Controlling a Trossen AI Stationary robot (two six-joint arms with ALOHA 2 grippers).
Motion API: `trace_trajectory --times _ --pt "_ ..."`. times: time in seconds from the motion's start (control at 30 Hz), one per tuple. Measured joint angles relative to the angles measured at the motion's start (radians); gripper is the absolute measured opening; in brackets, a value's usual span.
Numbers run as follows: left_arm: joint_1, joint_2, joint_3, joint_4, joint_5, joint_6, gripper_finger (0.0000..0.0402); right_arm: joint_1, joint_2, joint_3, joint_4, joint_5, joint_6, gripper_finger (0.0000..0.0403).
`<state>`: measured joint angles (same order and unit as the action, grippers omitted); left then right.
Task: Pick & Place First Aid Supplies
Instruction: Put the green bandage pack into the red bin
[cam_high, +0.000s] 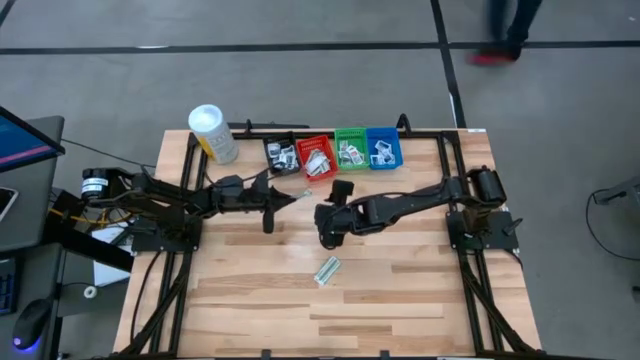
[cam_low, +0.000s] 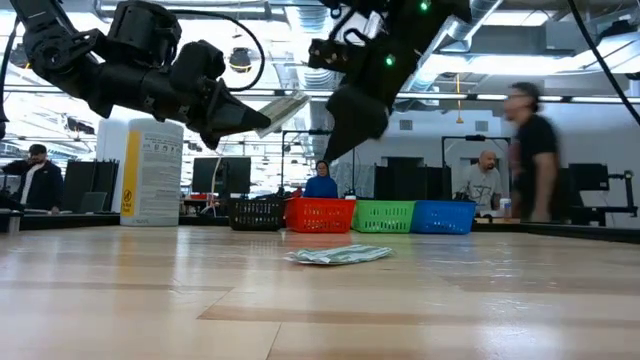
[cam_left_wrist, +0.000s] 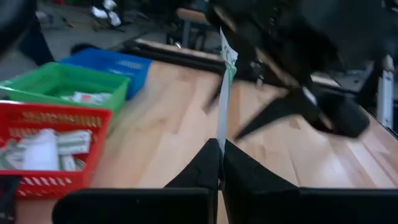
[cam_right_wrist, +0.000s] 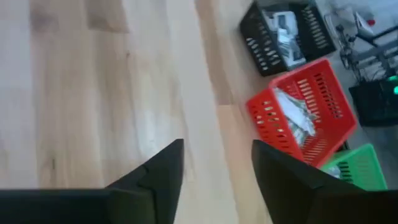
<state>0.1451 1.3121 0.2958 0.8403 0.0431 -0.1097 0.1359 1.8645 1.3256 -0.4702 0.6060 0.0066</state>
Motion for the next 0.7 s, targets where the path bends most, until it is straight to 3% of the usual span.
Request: trace_trajectory --times 0.33,0.53,0.7 --pt "0.034 0.0 0.044 0.023 -0.073 0.047 0.0007 0.048 0.001 -0.149 0.107 0.0 0.022 0.0096" --pt "0.113 0.04 0.115 0.013 -0.073 0.08 0.0007 0.061 0.001 -0.212 0.112 -0.001 0.088 0.0084" --pt "0.178 0.2 0.219 0.007 -0.073 0.097 0.0006 0.06 0.001 -0.264 0.133 0.0 0.129 0.0084"
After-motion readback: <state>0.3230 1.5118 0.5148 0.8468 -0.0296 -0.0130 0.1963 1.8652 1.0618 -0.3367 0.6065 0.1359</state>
